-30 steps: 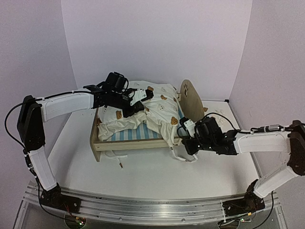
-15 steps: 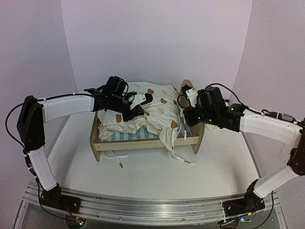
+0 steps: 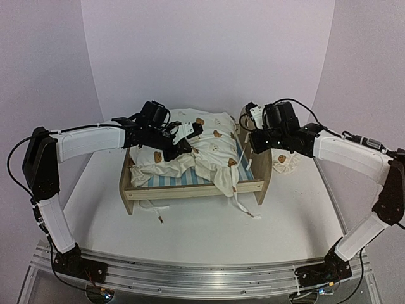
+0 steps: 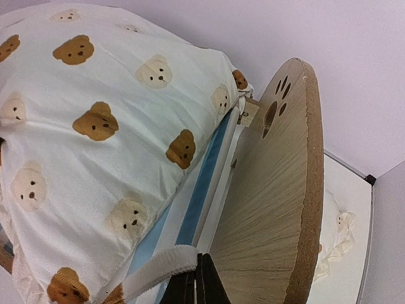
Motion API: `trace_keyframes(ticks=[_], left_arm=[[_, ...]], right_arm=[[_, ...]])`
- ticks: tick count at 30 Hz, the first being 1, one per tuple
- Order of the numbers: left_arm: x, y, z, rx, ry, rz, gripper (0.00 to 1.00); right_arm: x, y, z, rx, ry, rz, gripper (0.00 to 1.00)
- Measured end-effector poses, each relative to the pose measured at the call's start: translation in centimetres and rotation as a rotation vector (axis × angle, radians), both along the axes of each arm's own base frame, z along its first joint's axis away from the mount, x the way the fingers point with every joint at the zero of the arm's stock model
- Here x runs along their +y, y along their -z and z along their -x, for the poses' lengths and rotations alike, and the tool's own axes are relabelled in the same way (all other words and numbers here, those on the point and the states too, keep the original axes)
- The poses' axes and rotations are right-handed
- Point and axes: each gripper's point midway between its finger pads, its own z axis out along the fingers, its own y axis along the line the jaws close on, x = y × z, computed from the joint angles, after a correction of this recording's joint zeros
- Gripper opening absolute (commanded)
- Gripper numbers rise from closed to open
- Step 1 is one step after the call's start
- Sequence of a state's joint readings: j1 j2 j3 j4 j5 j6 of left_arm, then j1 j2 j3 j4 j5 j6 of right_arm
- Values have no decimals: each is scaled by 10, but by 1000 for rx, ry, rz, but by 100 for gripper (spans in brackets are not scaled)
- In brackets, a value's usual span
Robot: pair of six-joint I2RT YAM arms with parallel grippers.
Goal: Set up the pet bed
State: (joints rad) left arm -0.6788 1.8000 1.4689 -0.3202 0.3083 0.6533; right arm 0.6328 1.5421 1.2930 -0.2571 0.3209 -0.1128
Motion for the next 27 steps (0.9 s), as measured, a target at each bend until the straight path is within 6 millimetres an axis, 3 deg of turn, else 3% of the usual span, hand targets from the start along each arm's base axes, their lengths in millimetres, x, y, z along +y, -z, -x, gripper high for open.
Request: trace_keyframes(ticks=[7,17,27], left_arm=[[-2,-3,0,-3,9,14,0],[-6,-1,3,29,25,41,0],[-15,5,6,66,44,70,0]], right_arm=[[-10,-3,-7,-9,24,107,0],[-9,40,19,70,9,228,0],[-17,101,47,299,118,159,33]])
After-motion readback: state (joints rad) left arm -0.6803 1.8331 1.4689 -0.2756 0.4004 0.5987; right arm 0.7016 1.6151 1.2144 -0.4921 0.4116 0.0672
